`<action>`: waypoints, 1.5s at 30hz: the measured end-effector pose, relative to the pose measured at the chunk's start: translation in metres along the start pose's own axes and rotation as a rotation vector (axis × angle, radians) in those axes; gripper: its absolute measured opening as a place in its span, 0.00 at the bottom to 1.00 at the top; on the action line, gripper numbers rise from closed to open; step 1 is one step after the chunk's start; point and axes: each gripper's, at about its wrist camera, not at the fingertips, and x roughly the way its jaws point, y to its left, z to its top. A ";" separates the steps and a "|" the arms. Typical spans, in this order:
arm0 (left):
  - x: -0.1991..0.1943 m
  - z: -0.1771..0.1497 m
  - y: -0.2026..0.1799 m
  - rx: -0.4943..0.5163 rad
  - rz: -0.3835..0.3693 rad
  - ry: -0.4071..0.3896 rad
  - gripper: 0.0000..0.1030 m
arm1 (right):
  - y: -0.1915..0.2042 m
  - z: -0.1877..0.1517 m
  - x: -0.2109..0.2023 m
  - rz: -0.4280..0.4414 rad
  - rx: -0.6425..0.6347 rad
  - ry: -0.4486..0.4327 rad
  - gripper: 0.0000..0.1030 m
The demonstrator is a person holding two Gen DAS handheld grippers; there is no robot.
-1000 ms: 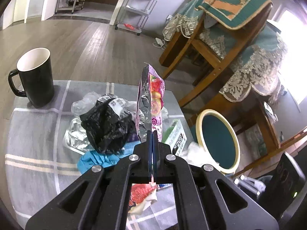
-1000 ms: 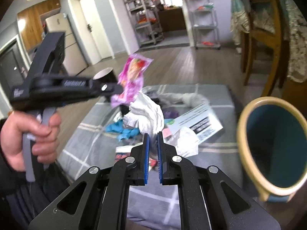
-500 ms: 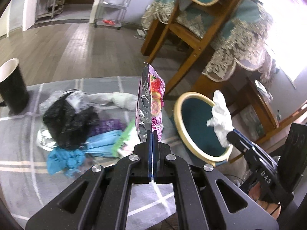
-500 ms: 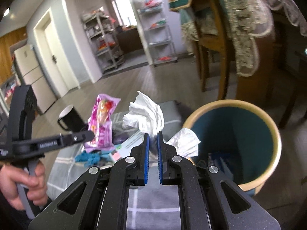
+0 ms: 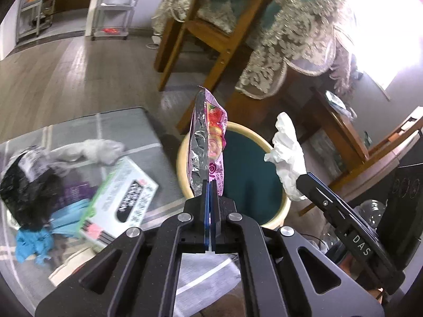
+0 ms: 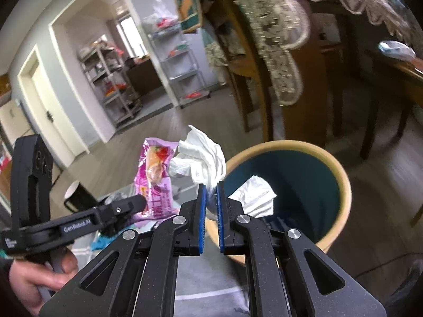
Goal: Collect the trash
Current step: 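Carry the tissue and pink wrapper over the bin and open both tools, then move both open tools back over the table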
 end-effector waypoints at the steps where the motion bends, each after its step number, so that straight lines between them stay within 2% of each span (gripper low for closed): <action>1: 0.004 0.001 -0.004 0.004 -0.004 0.005 0.00 | -0.003 0.001 -0.001 -0.007 0.012 -0.003 0.09; 8: 0.038 0.001 -0.026 0.026 -0.025 0.049 0.00 | -0.031 0.000 0.005 -0.066 0.119 0.005 0.09; 14: 0.072 0.001 -0.033 0.039 -0.019 0.104 0.00 | -0.057 -0.006 0.021 -0.075 0.239 0.042 0.09; 22: 0.094 -0.004 -0.033 0.046 0.002 0.147 0.00 | -0.065 -0.014 0.047 -0.115 0.262 0.107 0.09; 25: 0.091 -0.004 -0.031 0.054 0.011 0.141 0.03 | -0.066 -0.016 0.051 -0.126 0.268 0.121 0.13; 26: 0.090 -0.004 -0.029 0.051 0.012 0.139 0.03 | -0.066 -0.017 0.052 -0.128 0.272 0.125 0.17; 27: 0.088 -0.004 -0.027 0.048 0.015 0.137 0.05 | -0.067 -0.017 0.052 -0.133 0.276 0.124 0.23; 29: 0.082 -0.003 -0.021 0.038 0.021 0.128 0.12 | -0.067 -0.017 0.053 -0.138 0.276 0.120 0.27; 31: 0.076 -0.002 -0.016 0.028 0.025 0.117 0.27 | -0.068 -0.017 0.053 -0.140 0.271 0.120 0.32; 33: 0.067 -0.001 -0.009 0.010 0.029 0.099 0.32 | -0.066 -0.018 0.053 -0.143 0.264 0.116 0.40; 36: 0.054 0.000 0.001 -0.004 0.038 0.075 0.35 | -0.060 -0.018 0.051 -0.142 0.235 0.102 0.45; 40: 0.031 -0.001 0.015 -0.012 0.057 0.034 0.50 | -0.047 -0.017 0.049 -0.140 0.179 0.087 0.50; 45: 0.005 -0.004 0.032 -0.008 0.094 -0.003 0.54 | -0.031 -0.016 0.048 -0.130 0.108 0.074 0.57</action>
